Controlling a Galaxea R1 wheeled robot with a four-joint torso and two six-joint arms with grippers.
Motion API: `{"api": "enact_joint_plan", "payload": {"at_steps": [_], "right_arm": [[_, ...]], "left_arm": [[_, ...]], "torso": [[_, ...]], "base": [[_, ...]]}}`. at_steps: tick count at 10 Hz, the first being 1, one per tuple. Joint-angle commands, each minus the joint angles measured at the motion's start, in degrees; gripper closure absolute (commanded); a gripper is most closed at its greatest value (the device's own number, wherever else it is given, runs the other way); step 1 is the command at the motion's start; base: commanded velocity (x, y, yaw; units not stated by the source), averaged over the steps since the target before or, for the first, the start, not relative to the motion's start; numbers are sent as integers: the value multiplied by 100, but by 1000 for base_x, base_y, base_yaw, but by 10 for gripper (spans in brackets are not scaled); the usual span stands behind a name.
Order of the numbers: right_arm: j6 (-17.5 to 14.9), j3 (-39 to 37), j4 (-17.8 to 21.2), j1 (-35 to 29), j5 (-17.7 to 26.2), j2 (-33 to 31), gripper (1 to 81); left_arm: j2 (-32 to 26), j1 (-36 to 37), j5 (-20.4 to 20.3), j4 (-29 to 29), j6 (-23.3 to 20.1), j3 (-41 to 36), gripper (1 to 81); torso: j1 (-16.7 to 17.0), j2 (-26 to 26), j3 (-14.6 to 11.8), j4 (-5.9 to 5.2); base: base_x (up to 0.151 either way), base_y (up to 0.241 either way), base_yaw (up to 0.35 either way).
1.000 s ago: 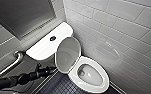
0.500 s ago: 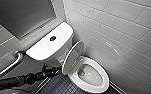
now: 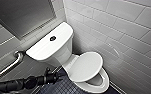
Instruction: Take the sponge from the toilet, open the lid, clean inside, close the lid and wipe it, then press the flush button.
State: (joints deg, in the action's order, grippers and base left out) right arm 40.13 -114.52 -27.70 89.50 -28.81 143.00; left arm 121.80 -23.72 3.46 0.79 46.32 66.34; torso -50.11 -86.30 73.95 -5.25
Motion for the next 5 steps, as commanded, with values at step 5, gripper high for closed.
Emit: {"api": "enact_joint_plan", "payload": {"at_steps": [5], "right_arm": [[91,-342,-183,213,244,-348,811]], "left_arm": [[-1410,-583,1490,1940,-158,-594,10]], "torso": [[0,0,0,0]], "base": [[0,0,0]]}}
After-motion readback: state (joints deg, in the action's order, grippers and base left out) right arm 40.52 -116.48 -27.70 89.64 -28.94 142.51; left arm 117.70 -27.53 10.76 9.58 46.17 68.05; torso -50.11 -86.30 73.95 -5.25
